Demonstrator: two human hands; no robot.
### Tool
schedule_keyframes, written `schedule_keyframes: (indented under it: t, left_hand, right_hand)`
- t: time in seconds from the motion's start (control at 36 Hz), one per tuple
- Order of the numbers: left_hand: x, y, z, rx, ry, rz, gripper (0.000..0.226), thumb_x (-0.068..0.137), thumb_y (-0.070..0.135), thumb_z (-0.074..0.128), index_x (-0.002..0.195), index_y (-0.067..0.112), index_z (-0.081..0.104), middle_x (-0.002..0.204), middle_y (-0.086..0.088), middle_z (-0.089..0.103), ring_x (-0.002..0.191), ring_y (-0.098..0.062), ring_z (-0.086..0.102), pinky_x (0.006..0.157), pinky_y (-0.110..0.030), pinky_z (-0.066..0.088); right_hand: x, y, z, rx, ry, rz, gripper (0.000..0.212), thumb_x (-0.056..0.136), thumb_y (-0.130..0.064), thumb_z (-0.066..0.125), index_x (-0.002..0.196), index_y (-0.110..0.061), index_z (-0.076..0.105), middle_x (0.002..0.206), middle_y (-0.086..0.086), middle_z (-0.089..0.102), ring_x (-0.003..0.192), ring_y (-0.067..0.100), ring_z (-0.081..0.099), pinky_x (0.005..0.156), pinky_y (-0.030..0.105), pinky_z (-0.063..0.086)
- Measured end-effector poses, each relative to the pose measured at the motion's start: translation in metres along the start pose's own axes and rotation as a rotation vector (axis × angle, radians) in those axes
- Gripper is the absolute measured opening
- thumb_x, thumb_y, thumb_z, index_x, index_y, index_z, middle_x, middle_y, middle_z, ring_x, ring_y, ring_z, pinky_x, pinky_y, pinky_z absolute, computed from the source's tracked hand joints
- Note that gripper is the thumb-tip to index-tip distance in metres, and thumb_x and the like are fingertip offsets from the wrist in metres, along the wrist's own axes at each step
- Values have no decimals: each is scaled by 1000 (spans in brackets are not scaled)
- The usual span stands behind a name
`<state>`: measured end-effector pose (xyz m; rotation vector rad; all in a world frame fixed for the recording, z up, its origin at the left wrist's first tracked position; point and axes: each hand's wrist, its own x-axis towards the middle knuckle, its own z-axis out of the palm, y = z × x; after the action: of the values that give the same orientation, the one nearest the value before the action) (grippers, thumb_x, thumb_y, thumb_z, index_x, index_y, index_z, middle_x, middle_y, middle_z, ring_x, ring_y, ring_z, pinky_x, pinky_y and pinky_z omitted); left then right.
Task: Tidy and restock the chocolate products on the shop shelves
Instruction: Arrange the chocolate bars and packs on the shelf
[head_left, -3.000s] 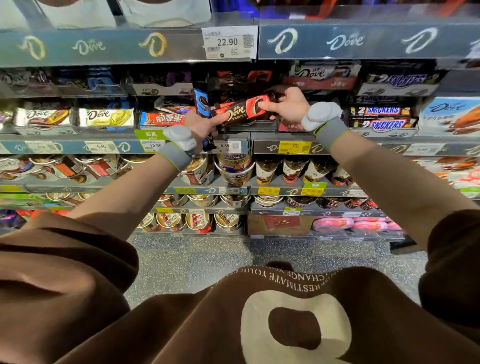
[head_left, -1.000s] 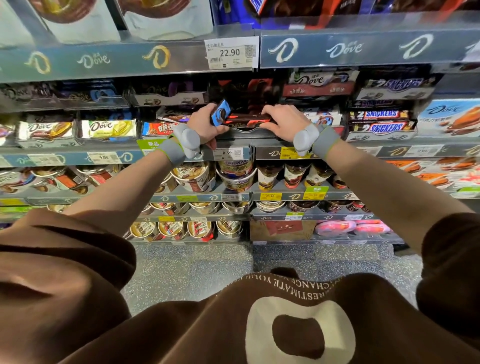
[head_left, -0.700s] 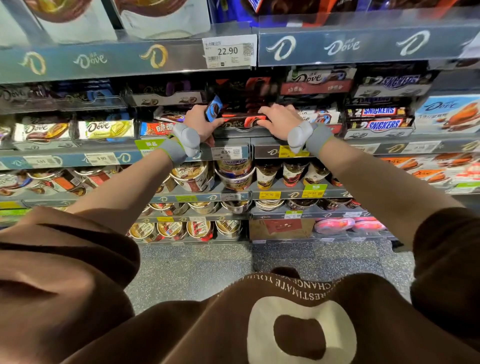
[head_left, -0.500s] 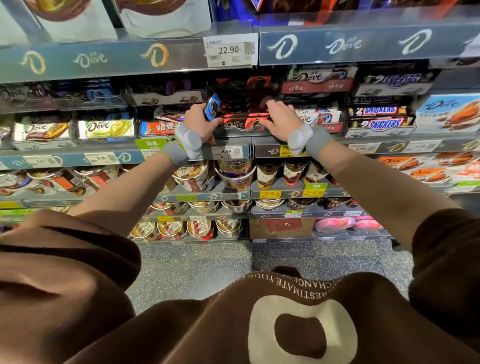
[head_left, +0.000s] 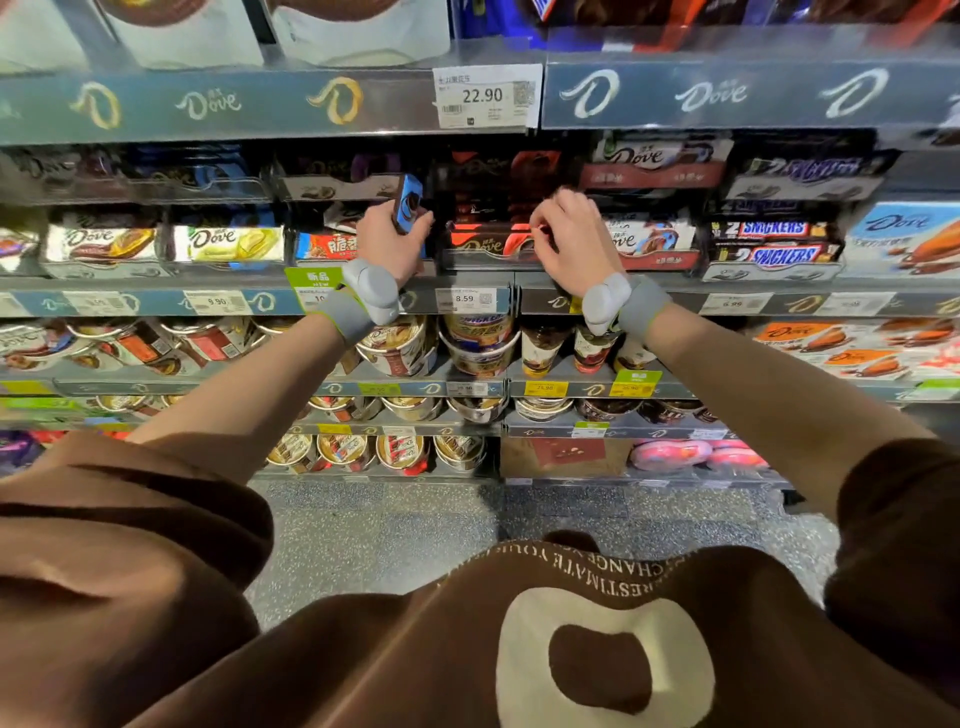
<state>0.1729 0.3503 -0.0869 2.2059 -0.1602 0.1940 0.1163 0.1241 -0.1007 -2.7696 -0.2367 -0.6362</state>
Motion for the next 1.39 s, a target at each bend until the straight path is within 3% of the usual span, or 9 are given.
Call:
schedule_keyframes:
  t: [0.17, 0.5, 0.69, 0.83, 0.97, 1.14, 1.22, 1.31, 1.39]
  left_hand:
    - [2, -14, -20, -9, 58, -79, 44, 93, 32, 59, 56, 23, 37, 58, 5, 45, 56, -14, 43, 56, -27, 32]
    - [-8, -66, -71, -25, 138, -228, 37, 93, 35, 58, 62, 17, 45, 72, -9, 52, 70, -19, 44, 59, -28, 30]
    - [-5, -87, -87, -68, 133, -263, 30, 91, 36, 59, 77, 10, 55, 81, -10, 58, 75, -20, 51, 69, -30, 40]
    - [1, -97, -93, -91, 128, -283, 32, 91, 33, 61, 77, 4, 59, 76, -9, 55, 73, -17, 48, 67, -30, 40]
    - [3, -104, -96, -119, 130, -276, 39, 91, 30, 62, 57, 21, 43, 63, -4, 50, 64, -20, 46, 65, -30, 39]
    - [8, -109, -100, -130, 133, -278, 40, 89, 30, 63, 54, 22, 44, 54, 2, 46, 53, -17, 43, 63, -35, 42]
    - [8, -107, -101, -122, 132, -277, 38, 90, 30, 62, 57, 21, 46, 57, 2, 49, 64, -21, 50, 66, -37, 47]
    - [7, -107, -101, -142, 129, -278, 37, 90, 29, 61, 59, 15, 47, 59, -4, 51, 63, -21, 50, 64, -34, 43]
    - [6, -107, -102, -173, 123, -283, 28, 90, 28, 61, 72, 7, 58, 72, -10, 56, 70, -22, 52, 67, -35, 44]
  right_hand:
    - [14, -26, 6, 65, -76, -73, 14, 91, -13, 50, 96, -3, 60, 102, 14, 56, 96, 31, 52, 86, 37, 38]
    - [25, -71, 39, 121, -131, -138, 14, 92, -13, 49, 95, -3, 58, 101, 14, 53, 98, 30, 49, 85, 35, 39]
    - [32, -92, 54, 116, -78, -90, 24, 94, -16, 51, 114, -5, 56, 111, 13, 54, 105, 29, 49, 91, 34, 37]
    - [38, -103, 60, 138, -17, 96, 26, 96, -27, 47, 95, -5, 59, 101, 12, 57, 100, 29, 51, 90, 34, 36]
    - [44, -117, 59, 166, -26, 265, 37, 98, -32, 47, 86, 0, 63, 93, 15, 57, 103, 29, 52, 96, 35, 36]
    - [58, -124, 66, 155, -73, 447, 51, 95, -37, 51, 53, -11, 41, 74, 13, 54, 85, 31, 58, 64, 33, 46]
    - [62, -125, 63, 185, -91, 495, 44, 94, -32, 53, 58, -8, 46, 73, 11, 53, 86, 31, 62, 60, 30, 39]
    - [63, -128, 61, 257, -109, 540, 38, 93, -24, 55, 68, 3, 62, 81, 17, 67, 83, 29, 64, 64, 35, 51]
    - [62, -132, 56, 377, -35, 555, 29, 91, -15, 55, 70, 4, 61, 68, 14, 60, 72, 25, 57, 72, 39, 51]
